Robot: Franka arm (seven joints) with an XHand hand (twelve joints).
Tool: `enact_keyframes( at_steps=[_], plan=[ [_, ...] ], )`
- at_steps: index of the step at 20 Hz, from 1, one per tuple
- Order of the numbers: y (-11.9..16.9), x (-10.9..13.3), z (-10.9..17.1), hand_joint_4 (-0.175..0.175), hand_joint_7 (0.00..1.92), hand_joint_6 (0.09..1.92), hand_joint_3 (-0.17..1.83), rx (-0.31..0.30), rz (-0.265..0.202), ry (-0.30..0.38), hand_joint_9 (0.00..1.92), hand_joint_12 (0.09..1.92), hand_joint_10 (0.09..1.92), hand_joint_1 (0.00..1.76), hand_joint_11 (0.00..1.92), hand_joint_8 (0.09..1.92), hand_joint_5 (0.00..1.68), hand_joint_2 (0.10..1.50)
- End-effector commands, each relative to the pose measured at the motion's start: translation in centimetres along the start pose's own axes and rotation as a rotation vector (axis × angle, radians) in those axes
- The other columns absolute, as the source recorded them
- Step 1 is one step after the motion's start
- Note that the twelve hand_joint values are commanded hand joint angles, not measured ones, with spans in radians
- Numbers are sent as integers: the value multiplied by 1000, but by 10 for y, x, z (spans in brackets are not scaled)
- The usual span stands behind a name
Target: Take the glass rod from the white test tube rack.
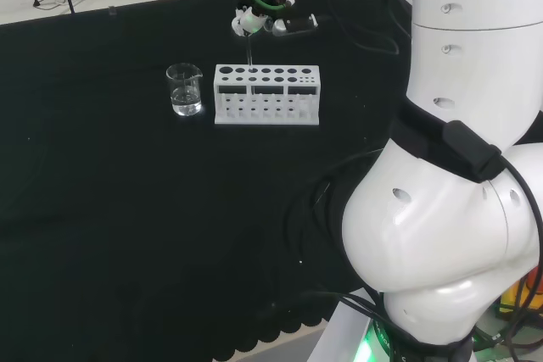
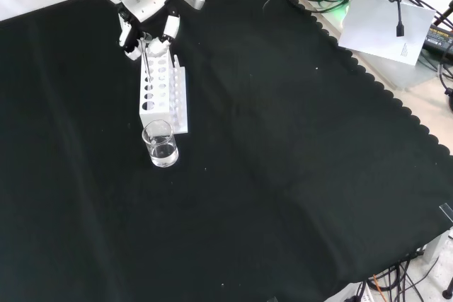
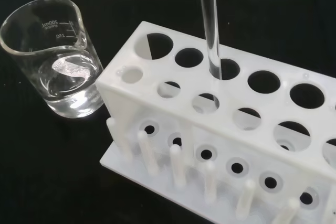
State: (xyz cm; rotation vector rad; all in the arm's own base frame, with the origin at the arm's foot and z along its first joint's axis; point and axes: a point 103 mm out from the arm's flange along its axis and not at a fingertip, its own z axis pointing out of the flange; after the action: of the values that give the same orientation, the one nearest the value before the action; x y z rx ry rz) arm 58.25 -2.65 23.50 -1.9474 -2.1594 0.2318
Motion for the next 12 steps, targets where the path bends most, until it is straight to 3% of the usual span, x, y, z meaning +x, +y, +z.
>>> enact_keyframes(
  at_steps=[1, 4, 5, 8, 9, 12],
  plan=[
    [1, 6, -5, -175, 1036, 1220, 364, -39, -15, -31, 1416, 1002, 1052, 1031, 1489, 1169, 744, 1047],
    [2, 9, -5, -175, 1095, 1270, 139, -68, -23, -35, 1528, 838, 1067, 1102, 1701, 1253, 799, 1142],
    [3, 11, -4, -175, 1021, 1254, 127, -78, -24, -32, 1548, 786, 1074, 1151, 1746, 1260, 812, 1137],
    [3, 14, -4, -175, 920, 1259, 423, -134, -20, -39, 1598, 689, 1067, 1228, 1788, 1292, 846, 973],
    [1, 16, -5, -175, 920, 1276, 532, -184, -13, -43, 1608, 671, 1061, 1237, 1774, 1309, 856, 917],
    [-6, 25, -13, -175, 1030, 1023, 638, -362, -5, -85, 1587, 658, 1050, 1272, 1671, 1334, 920, 821]
  ],
)
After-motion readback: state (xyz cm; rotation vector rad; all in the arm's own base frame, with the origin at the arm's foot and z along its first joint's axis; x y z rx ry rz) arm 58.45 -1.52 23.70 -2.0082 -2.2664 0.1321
